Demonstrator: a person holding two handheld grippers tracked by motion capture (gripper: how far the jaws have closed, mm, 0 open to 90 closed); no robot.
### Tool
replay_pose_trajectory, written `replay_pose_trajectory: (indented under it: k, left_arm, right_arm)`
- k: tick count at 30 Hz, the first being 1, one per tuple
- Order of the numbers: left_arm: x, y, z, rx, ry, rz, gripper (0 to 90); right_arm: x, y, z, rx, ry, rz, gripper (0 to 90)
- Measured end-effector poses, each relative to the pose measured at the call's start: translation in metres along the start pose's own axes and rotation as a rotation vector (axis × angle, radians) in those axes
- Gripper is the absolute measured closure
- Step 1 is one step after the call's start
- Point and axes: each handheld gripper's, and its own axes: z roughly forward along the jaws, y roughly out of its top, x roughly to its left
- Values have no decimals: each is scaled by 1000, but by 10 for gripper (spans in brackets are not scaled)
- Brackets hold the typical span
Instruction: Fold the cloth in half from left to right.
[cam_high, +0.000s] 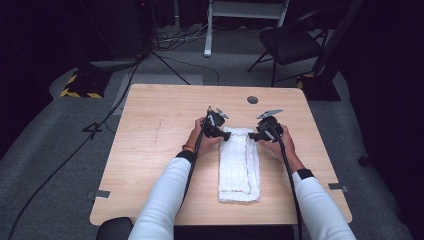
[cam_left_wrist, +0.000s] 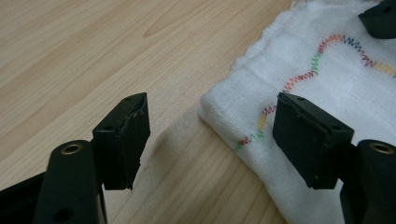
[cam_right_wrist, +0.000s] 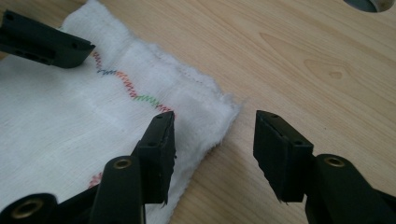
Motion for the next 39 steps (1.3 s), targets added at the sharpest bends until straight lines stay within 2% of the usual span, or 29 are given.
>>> replay_pose_trajectory:
  k: [4,7,10,11,13,16,18,22,26,31,32,34,39]
  left_arm:
    - [0,0,5,3,1,0,238]
    - [3,-3,5,-5,-25,-34,240]
    - [2,-4,5,-19,-40,-14,268]
    - [2,-3,4,-20,-60,4,312]
    - [1,0,3,-1,-98,23,464]
    - [-1,2,2,15,-130,30,623]
    - [0,2,2,17,-153,22,680]
    - [0,3,3,16,-162,29,747]
    - [0,9,3,24,-119,46,775]
    - [1,14,-3,10,-81,78,809]
    - [0,18,-7,4,-60,105,811]
    - [0,22,-13,-6,-51,119,814]
    - [4,32,-31,-52,-25,125,817]
  right_arm:
    - [-6,1,6,9,25,55,489]
    - [-6,3,11,36,36,43,514]
    - [-7,3,13,28,61,52,559]
    - [-7,2,13,24,66,51,574]
    - [-7,3,13,23,82,44,631]
    - [-5,3,13,26,109,32,736]
    - [-4,4,13,32,119,32,779]
    - [-1,5,13,36,108,6,829]
    - [3,8,12,34,69,-23,845]
    - [5,14,7,-18,35,-22,849]
    - [5,16,5,-30,29,-29,849]
    - [5,20,0,-51,21,-36,851]
    - [7,30,-15,-114,-2,-47,853]
